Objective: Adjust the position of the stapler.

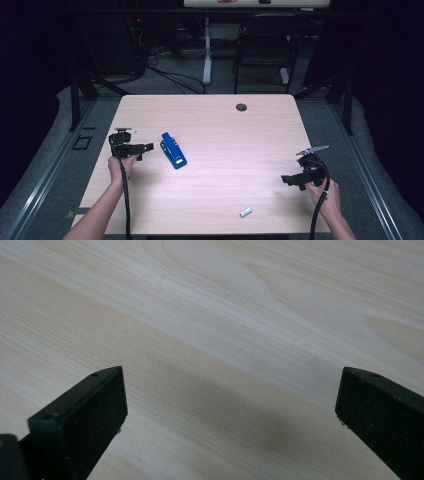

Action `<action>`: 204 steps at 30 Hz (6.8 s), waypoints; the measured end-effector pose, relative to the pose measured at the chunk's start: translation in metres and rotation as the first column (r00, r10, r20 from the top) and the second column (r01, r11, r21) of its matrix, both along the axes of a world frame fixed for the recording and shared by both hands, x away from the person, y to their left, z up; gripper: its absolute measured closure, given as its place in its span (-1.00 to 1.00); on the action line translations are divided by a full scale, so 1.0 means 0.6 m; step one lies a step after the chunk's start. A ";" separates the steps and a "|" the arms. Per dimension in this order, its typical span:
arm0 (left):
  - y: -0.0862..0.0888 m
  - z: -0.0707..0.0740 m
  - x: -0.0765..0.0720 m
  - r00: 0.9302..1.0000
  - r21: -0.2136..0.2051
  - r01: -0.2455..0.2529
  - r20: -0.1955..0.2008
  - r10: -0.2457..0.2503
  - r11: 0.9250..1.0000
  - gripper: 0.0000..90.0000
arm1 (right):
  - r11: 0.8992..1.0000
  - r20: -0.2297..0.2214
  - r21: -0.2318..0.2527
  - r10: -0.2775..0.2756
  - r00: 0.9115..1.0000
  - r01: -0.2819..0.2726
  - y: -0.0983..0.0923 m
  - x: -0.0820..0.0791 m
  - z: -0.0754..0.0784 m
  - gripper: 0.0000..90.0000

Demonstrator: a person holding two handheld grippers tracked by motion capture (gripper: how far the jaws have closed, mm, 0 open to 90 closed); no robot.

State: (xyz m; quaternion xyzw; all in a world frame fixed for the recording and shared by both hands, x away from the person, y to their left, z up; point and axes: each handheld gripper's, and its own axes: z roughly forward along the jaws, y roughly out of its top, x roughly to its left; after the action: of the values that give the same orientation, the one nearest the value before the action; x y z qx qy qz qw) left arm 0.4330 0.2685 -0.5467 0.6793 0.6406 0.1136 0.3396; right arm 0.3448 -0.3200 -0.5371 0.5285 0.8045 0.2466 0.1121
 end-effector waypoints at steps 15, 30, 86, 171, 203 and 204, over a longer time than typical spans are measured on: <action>-0.029 0.005 0.004 0.999 0.052 0.037 0.006 -0.037 0.998 -1.00 | 1.000 -0.002 -0.029 0.008 1.000 -0.008 0.002 -0.006 0.001 -0.99; -0.104 0.011 0.004 0.997 0.091 0.067 0.039 -0.071 0.994 -1.00 | 0.999 -0.034 -0.036 0.010 0.999 -0.011 0.001 0.000 -0.007 -0.96; -0.169 -0.004 0.023 0.970 0.127 0.243 -0.037 -0.240 0.962 -0.36 | 0.998 -0.057 -0.052 0.042 0.997 -0.045 0.004 -0.004 -0.006 -0.90; -0.212 0.001 0.019 0.887 0.232 0.454 -0.023 -0.462 0.860 0.36 | 0.999 -0.087 -0.027 0.035 0.996 -0.037 -0.002 -0.015 -0.008 -0.80; -0.198 0.015 0.012 0.833 0.226 0.533 0.032 -0.553 0.816 0.47 | 0.997 -0.086 -0.035 0.060 0.995 -0.063 0.003 -0.009 -0.009 -0.80; -0.198 0.019 0.011 0.829 0.230 0.536 0.041 -0.558 0.812 0.47 | 0.998 -0.086 -0.026 0.059 0.995 -0.062 0.004 -0.010 -0.010 -0.80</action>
State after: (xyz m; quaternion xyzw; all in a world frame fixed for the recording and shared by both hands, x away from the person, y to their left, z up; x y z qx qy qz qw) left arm 0.4395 0.1500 -0.5355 0.8594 0.3833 0.1134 0.3187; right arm 0.3390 -0.3177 -0.5429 0.5122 0.8277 0.2156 0.0780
